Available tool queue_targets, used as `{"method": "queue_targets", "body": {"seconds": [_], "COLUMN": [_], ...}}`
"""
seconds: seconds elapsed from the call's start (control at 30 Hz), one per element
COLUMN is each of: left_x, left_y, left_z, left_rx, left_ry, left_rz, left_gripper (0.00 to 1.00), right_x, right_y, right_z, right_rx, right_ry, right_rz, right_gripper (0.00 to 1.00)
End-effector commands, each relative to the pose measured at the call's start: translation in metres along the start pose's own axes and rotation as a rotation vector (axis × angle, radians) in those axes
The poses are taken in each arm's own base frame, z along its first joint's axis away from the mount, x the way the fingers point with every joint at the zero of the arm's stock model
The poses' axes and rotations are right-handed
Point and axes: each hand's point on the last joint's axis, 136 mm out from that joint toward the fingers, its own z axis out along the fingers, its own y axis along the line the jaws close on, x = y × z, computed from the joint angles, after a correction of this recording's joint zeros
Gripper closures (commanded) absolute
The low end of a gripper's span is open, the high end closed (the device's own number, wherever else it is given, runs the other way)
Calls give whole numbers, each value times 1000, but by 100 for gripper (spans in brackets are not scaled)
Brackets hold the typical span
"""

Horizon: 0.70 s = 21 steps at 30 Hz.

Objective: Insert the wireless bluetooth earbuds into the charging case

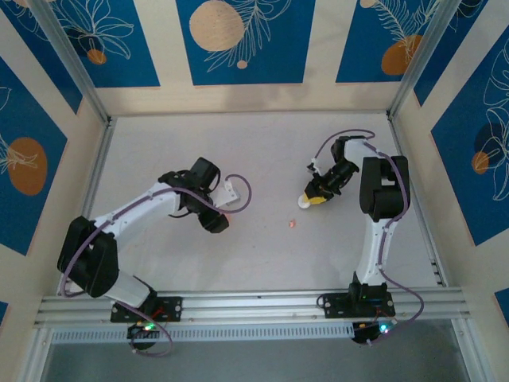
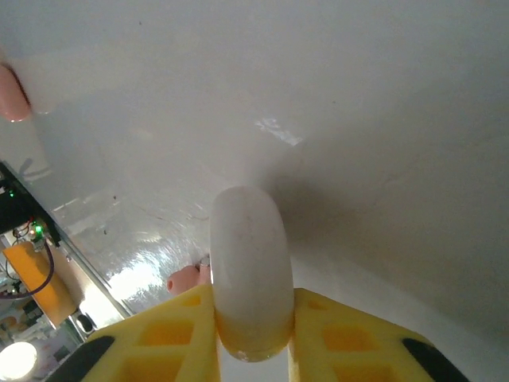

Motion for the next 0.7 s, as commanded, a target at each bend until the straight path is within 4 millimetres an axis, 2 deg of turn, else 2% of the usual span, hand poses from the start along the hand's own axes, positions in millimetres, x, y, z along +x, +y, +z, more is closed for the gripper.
{"method": "queue_targets", "body": {"seconds": [0.0, 0.17, 0.4, 0.53, 0.67], "left_x": [16, 20, 24, 26, 26], "left_y": [4, 8, 10, 10, 9], "left_z": [-2, 0, 1, 4, 10], "left_rx": [18, 30, 43, 56, 85], "left_ry": [82, 98, 127, 144, 150], "left_rz": [46, 61, 141, 181, 218], "left_gripper": [30, 30, 29, 29, 29], "right_x": [-2, -5, -10, -17, -20], "right_y": [-4, -9, -6, 5, 26], "right_z": [-7, -15, -34, -53, -69], "right_rx": [22, 68, 121, 131, 101], "right_ry": [0, -15, -75, -169, -282], "right_rz": [3, 6, -17, -56, -109], "right_gripper": [70, 65, 58, 56, 55]}}
